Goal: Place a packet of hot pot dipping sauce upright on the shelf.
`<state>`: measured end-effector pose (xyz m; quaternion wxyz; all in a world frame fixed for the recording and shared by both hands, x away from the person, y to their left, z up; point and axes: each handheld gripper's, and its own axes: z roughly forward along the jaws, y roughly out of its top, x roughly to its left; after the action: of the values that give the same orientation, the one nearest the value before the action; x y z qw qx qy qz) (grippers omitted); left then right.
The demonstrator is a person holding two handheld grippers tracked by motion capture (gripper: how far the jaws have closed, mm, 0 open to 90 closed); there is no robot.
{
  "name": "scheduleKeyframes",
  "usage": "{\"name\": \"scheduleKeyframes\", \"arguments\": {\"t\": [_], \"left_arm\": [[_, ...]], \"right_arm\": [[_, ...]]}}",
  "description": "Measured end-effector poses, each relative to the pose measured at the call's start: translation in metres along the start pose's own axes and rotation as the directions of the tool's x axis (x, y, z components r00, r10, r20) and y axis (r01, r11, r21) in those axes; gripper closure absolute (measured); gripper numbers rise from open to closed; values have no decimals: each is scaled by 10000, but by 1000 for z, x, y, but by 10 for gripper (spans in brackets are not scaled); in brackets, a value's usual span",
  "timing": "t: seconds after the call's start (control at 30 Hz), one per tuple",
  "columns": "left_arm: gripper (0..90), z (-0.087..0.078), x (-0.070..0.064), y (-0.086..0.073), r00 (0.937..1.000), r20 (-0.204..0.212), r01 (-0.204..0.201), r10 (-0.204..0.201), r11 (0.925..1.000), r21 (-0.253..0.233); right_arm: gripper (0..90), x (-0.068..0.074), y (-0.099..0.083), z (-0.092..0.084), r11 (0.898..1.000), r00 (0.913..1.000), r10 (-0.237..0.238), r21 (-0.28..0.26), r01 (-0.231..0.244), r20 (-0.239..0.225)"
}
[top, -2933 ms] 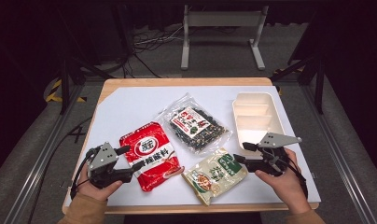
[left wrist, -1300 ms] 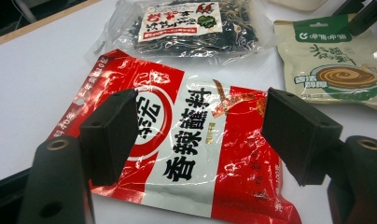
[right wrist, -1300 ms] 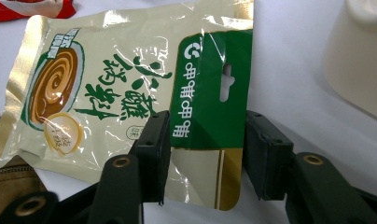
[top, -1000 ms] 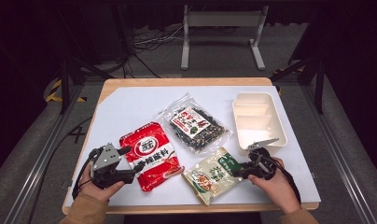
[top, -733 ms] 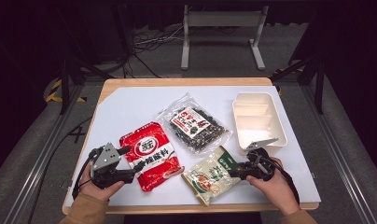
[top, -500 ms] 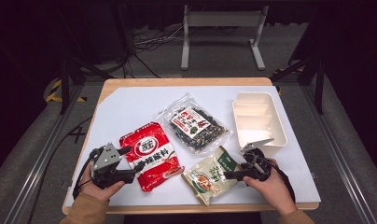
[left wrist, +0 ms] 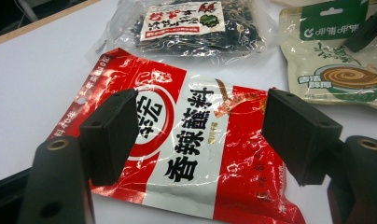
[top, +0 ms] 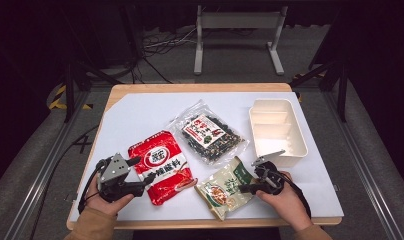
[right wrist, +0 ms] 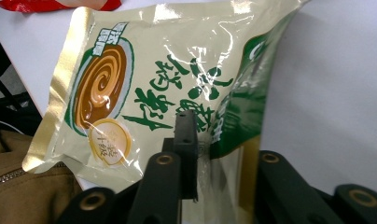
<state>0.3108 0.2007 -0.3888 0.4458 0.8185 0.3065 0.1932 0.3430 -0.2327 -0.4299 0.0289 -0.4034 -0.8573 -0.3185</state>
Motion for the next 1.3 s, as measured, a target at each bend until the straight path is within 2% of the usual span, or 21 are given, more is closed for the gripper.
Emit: {"name": "scheduleKeyframes", "arguments": {"t": [0.17,0.4,0.53,0.8,0.93,1.07,1.1,1.2,1.23,1.3], "left_arm": [[277,-1,0,0,10000,-14,2,-2,10000,-25],[277,-1,1,0,10000,-26,-6,6,10000,-26],[277,-2,1,0,10000,-65,21,-21,10000,-75],[277,-4,2,0,9999,-85,77,-78,9999,-130],[277,-5,3,0,9999,-80,87,-88,9999,-144],[277,-5,3,0,9999,-86,96,-97,9998,-154],[277,-5,3,0,9999,-89,97,-99,9998,-167],[278,-5,3,0,9999,-92,102,-103,9998,-186],[277,-5,3,0,9999,-106,91,-93,9998,-197],[278,-5,3,0,9999,-101,111,-113,9997,-200]], "right_arm": [[886,-1,0,-1,10000,10000,-20,-61,20,-81],[896,3,1,-7,9995,9999,-145,-269,142,-91],[898,5,3,-13,9986,9996,-170,-497,157,-245],[900,17,9,-27,9954,9989,-404,-882,383,-226],[900,22,12,-35,9931,9981,-594,-1021,574,-168],[900,30,18,-46,9895,9957,-920,-1109,924,92],[900,34,21,-51,9873,9931,-1143,-1079,1163,242],[900,39,24,-55,9851,9897,-1360,-1000,1399,451],[900,42,26,-60,9810,9847,-1637,-959,1688,593],[900,44,27,-62,9789,9821,-1767,-924,1823,658]]}}
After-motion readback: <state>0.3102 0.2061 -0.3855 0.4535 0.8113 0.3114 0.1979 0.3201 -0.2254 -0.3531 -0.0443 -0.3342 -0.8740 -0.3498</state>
